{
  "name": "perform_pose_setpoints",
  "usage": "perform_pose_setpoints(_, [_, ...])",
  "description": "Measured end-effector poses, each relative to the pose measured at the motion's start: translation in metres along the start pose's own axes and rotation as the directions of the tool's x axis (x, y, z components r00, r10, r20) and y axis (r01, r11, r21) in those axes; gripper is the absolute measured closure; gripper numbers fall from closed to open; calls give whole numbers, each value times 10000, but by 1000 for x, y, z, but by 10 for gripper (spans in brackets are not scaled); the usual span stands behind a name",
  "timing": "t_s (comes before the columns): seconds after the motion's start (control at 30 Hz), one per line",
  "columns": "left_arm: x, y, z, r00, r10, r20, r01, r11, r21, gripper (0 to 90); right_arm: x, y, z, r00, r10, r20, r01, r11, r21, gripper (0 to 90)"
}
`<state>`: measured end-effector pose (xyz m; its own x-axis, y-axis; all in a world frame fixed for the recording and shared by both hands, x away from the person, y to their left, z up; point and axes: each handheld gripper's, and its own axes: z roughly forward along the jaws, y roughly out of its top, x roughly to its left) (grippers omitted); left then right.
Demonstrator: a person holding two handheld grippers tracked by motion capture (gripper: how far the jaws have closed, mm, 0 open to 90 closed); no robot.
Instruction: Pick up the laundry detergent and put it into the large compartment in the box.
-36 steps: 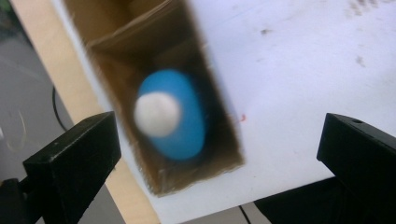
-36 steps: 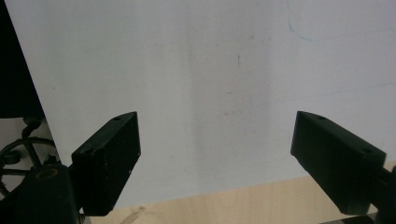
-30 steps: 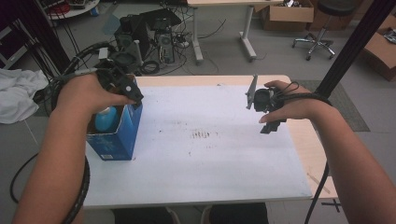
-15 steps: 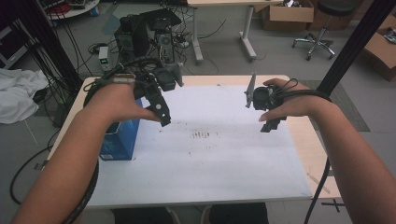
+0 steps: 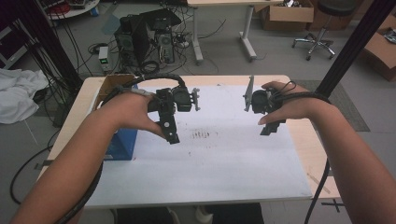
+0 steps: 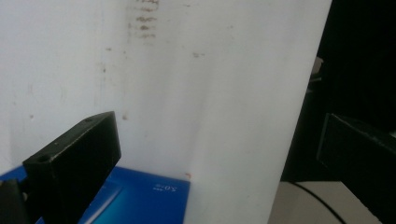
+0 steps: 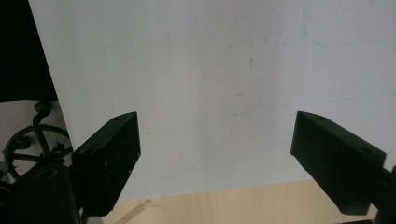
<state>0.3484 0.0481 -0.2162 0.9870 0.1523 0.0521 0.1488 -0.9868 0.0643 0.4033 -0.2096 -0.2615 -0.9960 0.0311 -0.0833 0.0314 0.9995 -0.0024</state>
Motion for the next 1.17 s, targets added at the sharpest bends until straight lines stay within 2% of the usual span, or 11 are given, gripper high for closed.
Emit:
perform_pose_setpoints(0.07, [-2,4,1,9989,468,11,-468,9989,32,1,1,1,1,10000,-73,-3,73,10000,-21,159])
perform_pose_setpoints(0.13, [-3,5,1,9980,620,147,-621,9981,16,1,2,1,2,10000,-92,0,92,9999,-60,159])
perform_pose_setpoints(0.17, [-4,9,1,9948,931,416,-934,9956,46,1,2,0,4,10000,-74,-66,74,9999,-81,159])
perform_pose_setpoints(0.2, [-4,9,1,9948,931,416,-934,9956,46,1,2,0,4,10000,-74,-66,74,9999,-81,159])
perform_pose_setpoints(0.27, [-4,11,-2,9913,1230,463,-1226,9924,-116,1,1,-3,6,9999,-28,-112,28,10000,-55,159])
perform_pose_setpoints(0.37, [-2,13,-4,9898,1344,465,-1342,9909,-71,1,0,-6,5,9999,71,-110,-72,9999,-73,159])
perform_pose_setpoints(0.57, [-5,14,-7,9889,1439,374,-1437,9896,-69,1,3,-8,3,9999,138,-86,-139,9998,-143,159])
perform_pose_setpoints(1.17, [-2,9,-6,9909,1303,343,-1301,9915,-84,1,2,2,3,10000,-7,-25,7,9999,-168,159])
